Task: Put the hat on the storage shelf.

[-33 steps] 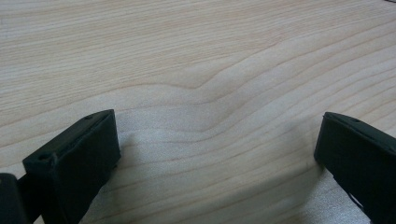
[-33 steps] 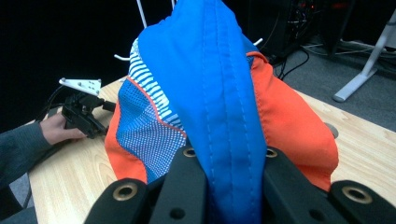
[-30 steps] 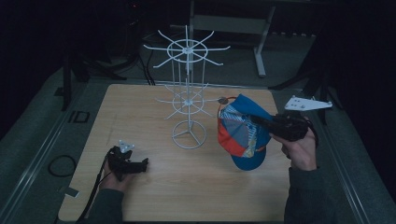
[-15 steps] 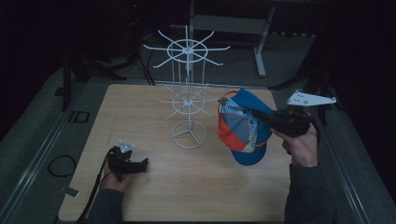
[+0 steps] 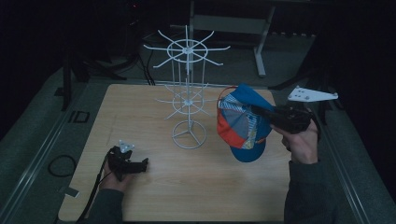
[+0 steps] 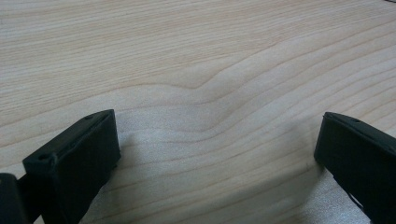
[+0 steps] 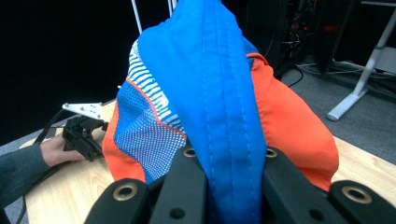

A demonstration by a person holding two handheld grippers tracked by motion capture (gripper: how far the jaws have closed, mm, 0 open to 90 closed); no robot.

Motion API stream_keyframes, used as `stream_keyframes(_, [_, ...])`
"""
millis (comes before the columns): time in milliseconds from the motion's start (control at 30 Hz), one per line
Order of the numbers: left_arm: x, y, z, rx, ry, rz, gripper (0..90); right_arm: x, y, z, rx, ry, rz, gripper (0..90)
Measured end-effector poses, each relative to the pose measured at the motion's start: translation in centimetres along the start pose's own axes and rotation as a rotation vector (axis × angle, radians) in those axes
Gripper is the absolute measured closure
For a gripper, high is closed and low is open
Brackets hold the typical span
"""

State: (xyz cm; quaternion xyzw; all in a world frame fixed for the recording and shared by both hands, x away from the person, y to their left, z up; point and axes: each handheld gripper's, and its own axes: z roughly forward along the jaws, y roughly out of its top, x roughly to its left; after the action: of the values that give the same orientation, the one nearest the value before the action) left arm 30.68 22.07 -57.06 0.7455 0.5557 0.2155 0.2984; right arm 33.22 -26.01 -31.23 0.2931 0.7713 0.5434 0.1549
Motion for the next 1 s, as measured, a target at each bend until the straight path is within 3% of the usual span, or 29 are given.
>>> stream_keyframes(1000, [0.0, 0.0, 0.0, 0.0, 0.0, 0.001, 0.2, 0.6, 1.9, -0.4, -0.045, 0.025, -0.012, 88.1])
